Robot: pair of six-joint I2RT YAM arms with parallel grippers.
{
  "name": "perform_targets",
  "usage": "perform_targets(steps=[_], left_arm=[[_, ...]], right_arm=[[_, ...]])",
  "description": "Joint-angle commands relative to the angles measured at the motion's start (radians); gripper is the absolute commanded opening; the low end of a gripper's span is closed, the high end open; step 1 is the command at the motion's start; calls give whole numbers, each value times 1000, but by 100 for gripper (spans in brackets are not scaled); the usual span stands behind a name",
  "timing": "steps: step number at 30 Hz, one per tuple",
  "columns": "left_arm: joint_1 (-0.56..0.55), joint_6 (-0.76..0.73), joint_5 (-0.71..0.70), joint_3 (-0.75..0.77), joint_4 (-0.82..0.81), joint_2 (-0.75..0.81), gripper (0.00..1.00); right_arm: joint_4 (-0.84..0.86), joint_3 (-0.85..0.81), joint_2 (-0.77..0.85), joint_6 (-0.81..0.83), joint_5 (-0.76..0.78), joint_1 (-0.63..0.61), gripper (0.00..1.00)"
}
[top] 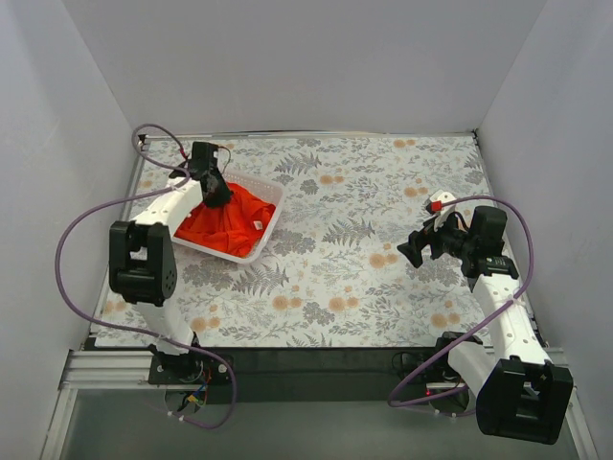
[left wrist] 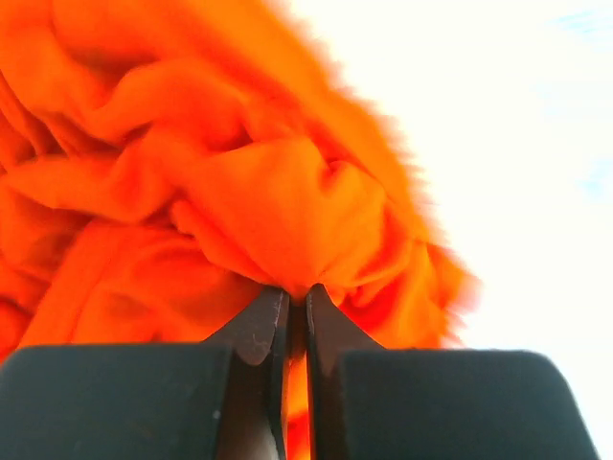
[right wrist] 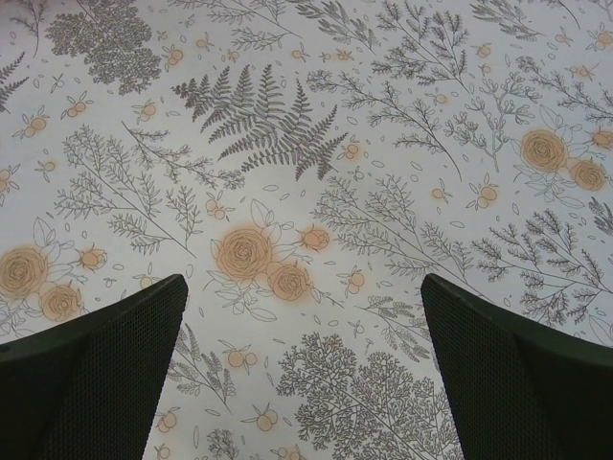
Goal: Fold and stack the t-shirts
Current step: Grab the tshirt from the pile, then move the tshirt to the center of the board
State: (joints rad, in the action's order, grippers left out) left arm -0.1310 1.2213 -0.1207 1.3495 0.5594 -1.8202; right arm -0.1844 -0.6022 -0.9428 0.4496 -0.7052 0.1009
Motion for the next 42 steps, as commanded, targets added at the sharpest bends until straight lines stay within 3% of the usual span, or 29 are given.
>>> perform_targets(steps=[1,2,4,7,10,19,25,32,35,37,42], left_arm=[[-32,-58,77,88,-114,312,0],[-33,-55,117,103,-121,385,0],[-33,-27,329,149,-168,474,0],[-36,91,572,204,-249,516,0],[-50,182,688,246,-340,541,0],[-140,374,771,352,-467,547,0],[-249,397,790,244,-522,521,0],[-446,250,883,269,-524,377,0],[-515,106,950,360,-459,296,0],[-558,-66,967,417,-341,241,0],[-642,-379,1000,516,-176,211,0]], right_arm=[[-3,-51,-1,12,3,3,98],[-4,-54,-4,12,6,5,98],[-4,-56,-5,14,13,5,98],[-4,-56,-5,14,32,6,98],[-3,-54,-4,14,55,10,98],[8,-62,-13,0,151,25,98],[37,-61,-13,-34,243,49,98],[49,-57,-11,-46,274,69,98],[62,-57,-14,-61,320,80,98],[74,-56,-19,-81,366,95,98],[77,-65,-30,-124,377,154,98]])
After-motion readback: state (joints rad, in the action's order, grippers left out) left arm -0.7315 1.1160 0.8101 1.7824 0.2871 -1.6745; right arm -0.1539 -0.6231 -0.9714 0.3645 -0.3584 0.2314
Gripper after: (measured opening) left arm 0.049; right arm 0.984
